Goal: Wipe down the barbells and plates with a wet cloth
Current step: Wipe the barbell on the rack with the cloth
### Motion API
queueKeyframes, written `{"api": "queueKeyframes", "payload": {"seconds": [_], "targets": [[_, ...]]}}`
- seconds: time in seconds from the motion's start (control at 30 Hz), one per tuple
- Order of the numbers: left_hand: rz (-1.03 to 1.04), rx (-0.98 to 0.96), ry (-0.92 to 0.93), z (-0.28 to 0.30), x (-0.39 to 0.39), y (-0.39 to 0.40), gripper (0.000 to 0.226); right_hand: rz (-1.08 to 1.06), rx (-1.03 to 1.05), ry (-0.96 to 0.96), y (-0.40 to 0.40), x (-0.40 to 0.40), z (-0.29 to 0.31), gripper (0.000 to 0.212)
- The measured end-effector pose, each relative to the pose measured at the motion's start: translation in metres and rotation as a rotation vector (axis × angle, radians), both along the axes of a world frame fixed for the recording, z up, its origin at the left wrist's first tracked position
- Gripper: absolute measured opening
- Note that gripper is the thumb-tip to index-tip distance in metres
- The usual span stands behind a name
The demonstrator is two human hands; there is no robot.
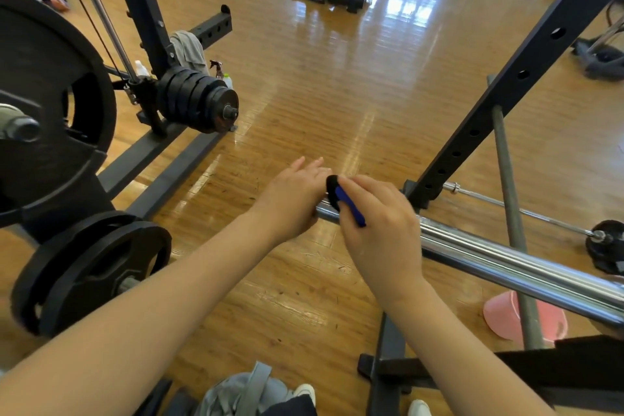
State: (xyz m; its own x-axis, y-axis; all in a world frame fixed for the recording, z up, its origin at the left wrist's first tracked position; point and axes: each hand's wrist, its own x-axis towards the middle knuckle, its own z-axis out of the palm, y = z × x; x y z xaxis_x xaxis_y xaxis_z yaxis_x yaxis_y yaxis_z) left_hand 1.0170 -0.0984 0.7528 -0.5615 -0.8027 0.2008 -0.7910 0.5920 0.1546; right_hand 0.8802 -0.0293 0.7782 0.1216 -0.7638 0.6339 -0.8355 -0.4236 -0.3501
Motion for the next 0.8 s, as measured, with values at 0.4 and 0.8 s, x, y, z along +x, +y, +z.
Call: {"api": "queueKeyframes", "payload": {"seconds": [0.4,0.8], "targets": [[0.183,-0.087,0.090,-0.024,0.026,0.020,0.086,0.143,-0.043,0.231,0.000,-0.015,-0.034,0.029],[0.080,-0.030,0.096,-0.013,0.007,0.004,0.071,0.164,-0.038,0.203,-0.009,-0.004,-0.032,0.030]]}}
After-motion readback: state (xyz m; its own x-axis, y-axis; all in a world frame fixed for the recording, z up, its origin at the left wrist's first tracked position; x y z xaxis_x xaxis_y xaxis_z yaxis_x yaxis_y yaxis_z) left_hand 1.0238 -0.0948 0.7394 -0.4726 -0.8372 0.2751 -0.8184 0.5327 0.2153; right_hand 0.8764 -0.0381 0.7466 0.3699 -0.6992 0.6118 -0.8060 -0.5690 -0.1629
